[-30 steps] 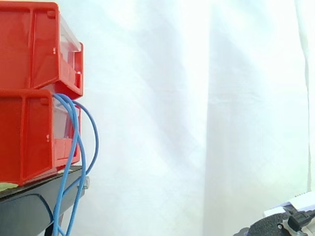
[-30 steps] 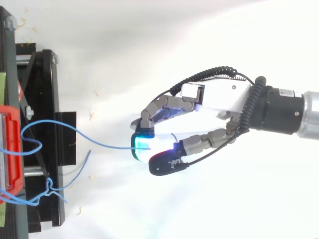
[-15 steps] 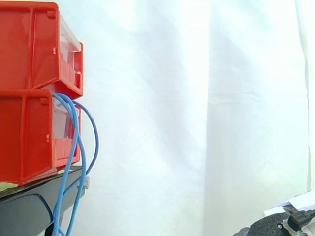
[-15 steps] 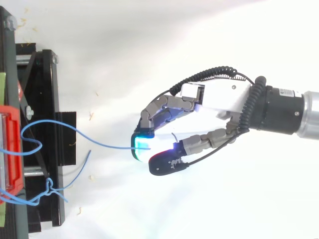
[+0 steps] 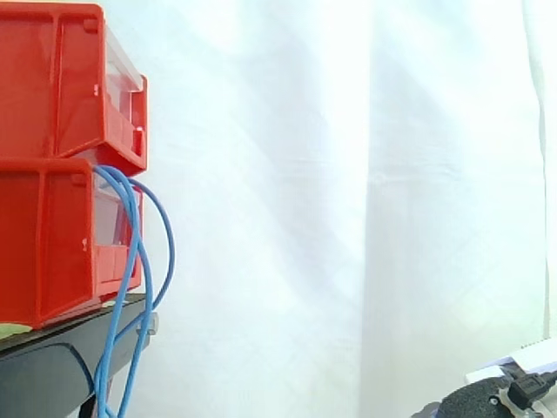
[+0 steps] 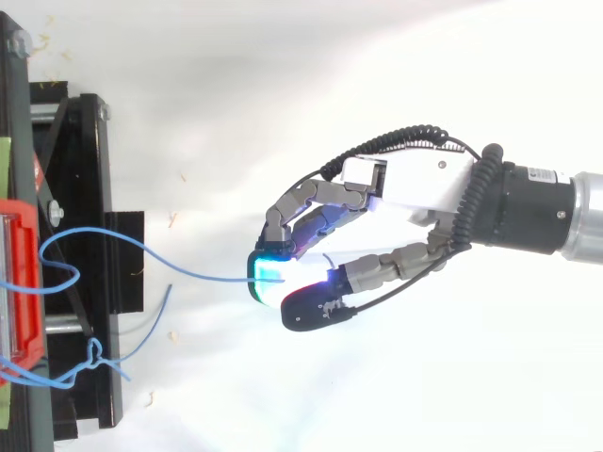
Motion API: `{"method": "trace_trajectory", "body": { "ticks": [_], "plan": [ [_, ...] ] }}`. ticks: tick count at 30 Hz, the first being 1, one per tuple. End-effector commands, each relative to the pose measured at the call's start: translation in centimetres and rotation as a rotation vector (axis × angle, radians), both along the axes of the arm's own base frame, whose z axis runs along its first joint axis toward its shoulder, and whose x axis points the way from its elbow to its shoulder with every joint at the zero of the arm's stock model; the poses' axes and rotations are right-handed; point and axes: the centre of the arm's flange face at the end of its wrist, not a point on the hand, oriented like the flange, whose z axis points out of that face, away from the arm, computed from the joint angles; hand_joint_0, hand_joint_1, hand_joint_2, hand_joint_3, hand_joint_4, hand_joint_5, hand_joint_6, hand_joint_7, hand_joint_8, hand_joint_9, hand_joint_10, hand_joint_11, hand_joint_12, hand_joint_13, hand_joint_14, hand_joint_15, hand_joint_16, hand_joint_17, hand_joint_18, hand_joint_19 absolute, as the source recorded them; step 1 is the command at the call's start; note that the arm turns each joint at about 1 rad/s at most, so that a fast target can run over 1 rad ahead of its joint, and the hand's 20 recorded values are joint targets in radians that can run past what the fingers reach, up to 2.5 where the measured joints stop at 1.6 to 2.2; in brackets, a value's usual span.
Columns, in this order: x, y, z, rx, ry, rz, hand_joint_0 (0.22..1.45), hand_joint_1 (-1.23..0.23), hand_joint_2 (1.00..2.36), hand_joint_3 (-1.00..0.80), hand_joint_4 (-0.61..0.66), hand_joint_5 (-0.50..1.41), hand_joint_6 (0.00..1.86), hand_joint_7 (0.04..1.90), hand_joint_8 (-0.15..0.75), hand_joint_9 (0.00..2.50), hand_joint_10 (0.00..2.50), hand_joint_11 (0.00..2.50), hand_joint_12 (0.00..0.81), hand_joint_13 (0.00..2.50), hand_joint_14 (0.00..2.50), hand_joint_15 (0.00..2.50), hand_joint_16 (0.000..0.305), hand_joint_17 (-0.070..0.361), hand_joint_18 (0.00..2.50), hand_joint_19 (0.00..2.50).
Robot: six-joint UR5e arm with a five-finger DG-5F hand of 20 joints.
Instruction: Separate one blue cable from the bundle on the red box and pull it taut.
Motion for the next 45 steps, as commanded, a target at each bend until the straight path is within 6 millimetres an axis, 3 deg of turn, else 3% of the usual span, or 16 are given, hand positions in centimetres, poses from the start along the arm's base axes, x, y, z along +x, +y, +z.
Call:
{"method": "trace_trajectory", "body": {
  "ticks": [1, 6, 9, 11, 12, 13, 15, 16, 17, 18, 19, 45],
  "plan": [
    [0.0, -0.03, 0.01, -0.001, 0.0, 0.0, 0.55, -0.85, 1.25, -0.1, 0.01, -0.04, 0.88, 0.95, 0.242, 0.83, 0.0, 0.1, 0.382, 0.73, 0.01, 0.31, 0.063, 0.142, 0.44, 0.3],
    [0.0, -0.03, 0.01, 0.0, 0.0, 0.0, 0.55, -0.85, 1.24, -0.1, 0.02, -0.04, 0.88, 0.95, 0.243, 0.87, 0.0, 0.12, 0.38, 0.74, 0.01, 0.32, 0.063, 0.143, 0.47, 0.31],
    [0.0, -0.03, 0.01, 0.0, 0.0, 0.0, 0.55, -0.85, 1.24, -0.1, 0.02, -0.04, 0.88, 0.95, 0.299, 0.8, 0.0, 0.01, 0.375, 0.77, 0.01, 0.33, 0.064, 0.143, 0.51, 0.32],
    [0.0, -0.03, 0.01, 0.0, 0.0, 0.0, 0.55, -0.85, 1.24, -0.1, 0.02, -0.04, 0.88, 0.95, 0.195, 0.76, 0.0, 0.0, 0.375, 0.79, 0.01, 0.35, 0.064, 0.145, 0.53, 0.32],
    [0.0, -0.03, 0.01, 0.0, 0.0, 0.0, 0.52, -0.84, 1.38, -0.14, 0.02, -0.04, 0.88, 0.92, 0.592, 0.71, 0.02, 0.92, 0.377, 0.8, 0.01, 0.34, 0.065, 0.146, 0.54, 0.34],
    [0.0, -0.03, 0.01, 0.0, 0.0, 0.0, 0.51, -0.83, 1.38, -0.13, 0.03, -0.04, 0.88, 0.93, 0.697, 0.76, 0.02, 1.36, 0.379, 0.81, 0.01, 0.36, 0.066, 0.148, 0.54, 0.34],
    [0.0, -0.03, 0.01, 0.0, 0.0, 0.0, 0.51, -0.83, 1.38, -0.13, 0.03, -0.04, 0.88, 0.92, 0.748, 0.84, 0.02, 1.57, 0.389, 0.81, 0.01, 0.36, 0.066, 0.149, 0.55, 0.35],
    [0.0, -0.03, 0.01, 0.0, 0.0, 0.0, 0.51, -0.83, 1.39, -0.13, 0.03, -0.04, 0.88, 0.92, 0.714, 0.83, 0.02, 1.51, 0.392, 0.81, 0.01, 0.35, 0.066, 0.149, 0.55, 0.35],
    [0.0, -0.03, 0.01, 0.0, 0.0, 0.0, 0.55, -0.85, 1.26, -0.1, 0.03, -0.04, 0.88, 0.96, 0.666, 0.82, 0.02, 1.39, 0.389, 0.81, 0.01, 0.35, 0.066, 0.149, 0.56, 0.34],
    [0.01, 0.08, 0.01, 0.0, 0.0, 0.001, 0.54, -0.85, 1.27, -0.1, 0.03, -0.04, 0.88, 0.96, 0.482, 0.8, 0.02, 0.95, 0.392, 0.81, 0.01, 0.34, 0.066, 0.149, 0.56, 0.34],
    [0.0, -0.03, 0.01, 0.0, 0.0, 0.0, 0.54, -0.84, 1.26, -0.09, 0.03, -0.04, 0.88, 0.96, 0.301, 0.89, 0.01, 0.22, 0.396, 0.81, 0.01, 0.34, 0.066, 0.149, 0.57, 0.34],
    [-0.04, -0.04, -0.05, 0.0, 0.001, 0.0, 0.55, -0.84, 1.24, -0.1, 0.04, -0.04, 0.88, 0.97, 0.3, 0.93, 0.01, 0.19, 0.411, 0.79, 0.01, 0.34, 0.068, 0.153, 0.58, 0.35]
  ]
}}
